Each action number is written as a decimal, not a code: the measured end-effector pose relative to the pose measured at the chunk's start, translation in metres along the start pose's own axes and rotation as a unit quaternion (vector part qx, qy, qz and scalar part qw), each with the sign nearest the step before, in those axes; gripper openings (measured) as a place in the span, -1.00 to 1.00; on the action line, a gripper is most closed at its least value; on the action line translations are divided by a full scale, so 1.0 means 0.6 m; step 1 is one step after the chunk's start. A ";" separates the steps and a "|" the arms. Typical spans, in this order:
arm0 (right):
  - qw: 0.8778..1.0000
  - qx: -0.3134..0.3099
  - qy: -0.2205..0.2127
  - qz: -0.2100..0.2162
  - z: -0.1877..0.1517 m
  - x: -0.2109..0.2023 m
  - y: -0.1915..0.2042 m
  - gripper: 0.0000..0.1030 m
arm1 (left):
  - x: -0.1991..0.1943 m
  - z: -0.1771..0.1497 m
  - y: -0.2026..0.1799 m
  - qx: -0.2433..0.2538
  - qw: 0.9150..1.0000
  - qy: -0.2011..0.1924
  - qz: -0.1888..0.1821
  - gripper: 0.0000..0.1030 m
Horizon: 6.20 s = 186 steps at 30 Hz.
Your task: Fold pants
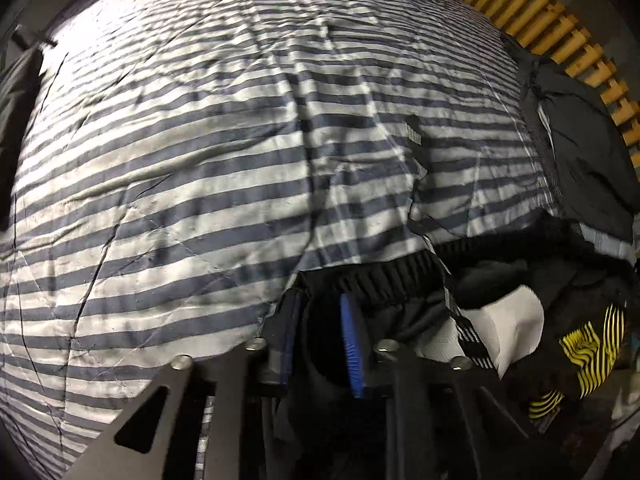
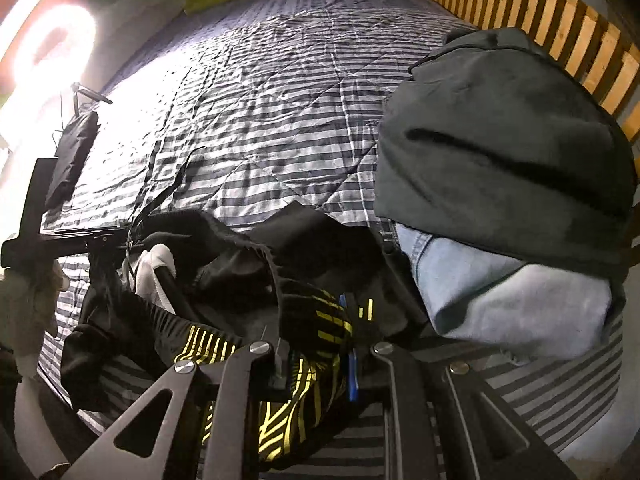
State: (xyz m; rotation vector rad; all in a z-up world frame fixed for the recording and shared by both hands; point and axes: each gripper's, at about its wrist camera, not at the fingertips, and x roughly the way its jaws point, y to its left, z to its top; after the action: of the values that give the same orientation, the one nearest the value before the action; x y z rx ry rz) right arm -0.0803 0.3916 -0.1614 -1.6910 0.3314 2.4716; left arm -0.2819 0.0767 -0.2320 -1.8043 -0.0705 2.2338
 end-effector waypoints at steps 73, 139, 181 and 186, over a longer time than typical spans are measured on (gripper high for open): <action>0.983 -0.184 0.002 -0.001 0.143 0.151 0.169 0.03 | -0.134 -0.036 0.174 -0.044 0.984 -0.138 0.103 0.50; 0.998 0.000 -0.055 0.003 0.289 0.129 -0.035 -1.00 | -0.057 0.123 0.077 0.017 0.986 -0.128 0.110 -0.78; 0.997 -0.030 -0.019 0.062 0.255 0.145 -0.020 -0.14 | -0.010 0.140 0.093 -0.058 0.993 -0.066 0.074 0.31; 0.996 -0.030 -0.017 0.086 0.255 0.153 -0.018 -0.11 | -0.018 0.147 0.094 -0.053 0.993 -0.079 0.063 -0.68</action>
State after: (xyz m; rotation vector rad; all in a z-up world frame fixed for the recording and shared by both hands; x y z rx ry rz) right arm -0.2491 0.4388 -0.1947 -1.7084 0.4192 2.6556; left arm -0.3750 0.0312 -0.2135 -1.7255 -0.1109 2.5035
